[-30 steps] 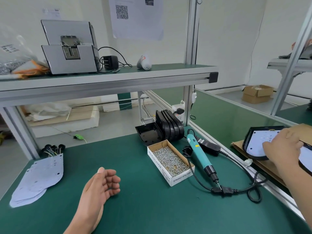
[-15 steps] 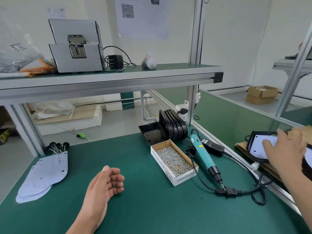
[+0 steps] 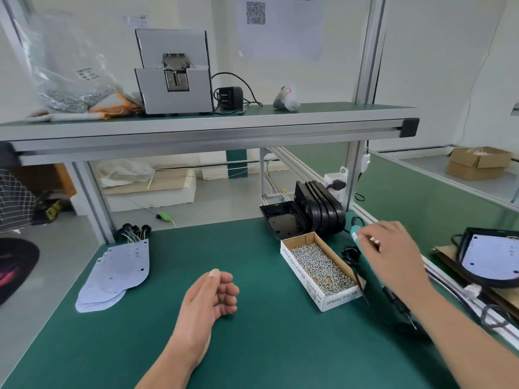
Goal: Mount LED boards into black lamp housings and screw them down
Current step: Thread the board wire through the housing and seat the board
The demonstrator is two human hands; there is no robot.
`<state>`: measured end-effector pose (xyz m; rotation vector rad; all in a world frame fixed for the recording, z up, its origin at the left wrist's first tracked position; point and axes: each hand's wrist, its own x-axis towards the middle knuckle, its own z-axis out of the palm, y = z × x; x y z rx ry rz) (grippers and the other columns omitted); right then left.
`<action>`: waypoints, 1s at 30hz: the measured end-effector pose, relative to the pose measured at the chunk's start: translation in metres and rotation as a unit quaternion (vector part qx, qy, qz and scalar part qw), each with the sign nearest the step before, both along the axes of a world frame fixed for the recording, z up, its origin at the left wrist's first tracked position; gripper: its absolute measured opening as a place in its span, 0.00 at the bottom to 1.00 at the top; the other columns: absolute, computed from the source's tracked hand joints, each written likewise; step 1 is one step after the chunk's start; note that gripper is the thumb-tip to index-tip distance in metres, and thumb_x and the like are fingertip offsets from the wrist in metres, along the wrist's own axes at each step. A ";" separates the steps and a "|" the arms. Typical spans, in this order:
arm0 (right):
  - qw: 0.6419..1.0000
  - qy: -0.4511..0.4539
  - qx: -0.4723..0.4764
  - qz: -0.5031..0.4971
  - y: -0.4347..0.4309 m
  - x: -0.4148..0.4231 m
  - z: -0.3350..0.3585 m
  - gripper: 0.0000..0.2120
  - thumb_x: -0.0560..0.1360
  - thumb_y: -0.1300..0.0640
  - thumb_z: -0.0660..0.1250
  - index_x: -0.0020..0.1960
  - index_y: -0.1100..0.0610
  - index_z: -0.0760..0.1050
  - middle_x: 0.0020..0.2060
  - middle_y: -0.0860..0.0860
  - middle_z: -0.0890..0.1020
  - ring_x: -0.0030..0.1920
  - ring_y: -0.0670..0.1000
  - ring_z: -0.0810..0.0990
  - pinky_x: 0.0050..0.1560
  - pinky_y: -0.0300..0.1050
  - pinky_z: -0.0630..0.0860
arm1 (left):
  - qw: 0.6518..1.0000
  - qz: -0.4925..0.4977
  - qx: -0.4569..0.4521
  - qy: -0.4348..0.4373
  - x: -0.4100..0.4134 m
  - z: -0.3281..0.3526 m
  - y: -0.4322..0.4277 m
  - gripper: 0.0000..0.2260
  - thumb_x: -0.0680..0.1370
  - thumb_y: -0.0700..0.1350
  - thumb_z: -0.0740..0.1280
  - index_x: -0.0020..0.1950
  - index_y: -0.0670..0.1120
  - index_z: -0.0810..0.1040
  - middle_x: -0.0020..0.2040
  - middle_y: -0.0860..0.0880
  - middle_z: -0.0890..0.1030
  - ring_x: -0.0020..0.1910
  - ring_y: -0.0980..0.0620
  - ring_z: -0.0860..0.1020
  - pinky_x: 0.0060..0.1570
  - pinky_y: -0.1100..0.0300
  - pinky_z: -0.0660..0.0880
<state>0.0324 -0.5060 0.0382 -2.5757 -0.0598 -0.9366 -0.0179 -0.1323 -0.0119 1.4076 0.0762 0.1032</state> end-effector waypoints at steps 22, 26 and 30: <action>0.938 0.247 -0.236 0.060 0.171 0.118 -0.003 0.13 0.71 0.69 0.61 0.37 0.54 0.60 0.35 0.49 0.68 0.41 0.56 0.70 0.31 0.46 0.58 | 0.999 -0.027 -0.036 -0.016 0.001 0.001 0.001 0.19 0.74 0.63 0.67 0.49 0.49 0.85 0.46 0.41 0.86 0.41 0.47 0.81 0.44 0.53 0.80; 0.942 0.215 -0.242 0.085 0.185 0.117 -0.007 0.11 0.74 0.67 0.62 0.39 0.54 0.64 0.34 0.50 0.70 0.41 0.56 0.71 0.30 0.47 0.56 | 0.999 -0.024 -0.035 -0.014 0.000 0.001 0.001 0.18 0.76 0.62 0.66 0.49 0.49 0.85 0.46 0.41 0.85 0.41 0.47 0.81 0.45 0.54 0.80; 0.944 0.167 -0.246 0.142 0.204 0.100 -0.005 0.07 0.78 0.62 0.61 0.43 0.52 0.71 0.36 0.47 0.71 0.42 0.57 0.75 0.33 0.49 0.62 | 0.999 -0.018 -0.039 -0.011 -0.001 0.003 0.000 0.16 0.79 0.58 0.65 0.49 0.48 0.85 0.45 0.42 0.85 0.41 0.47 0.81 0.44 0.54 0.80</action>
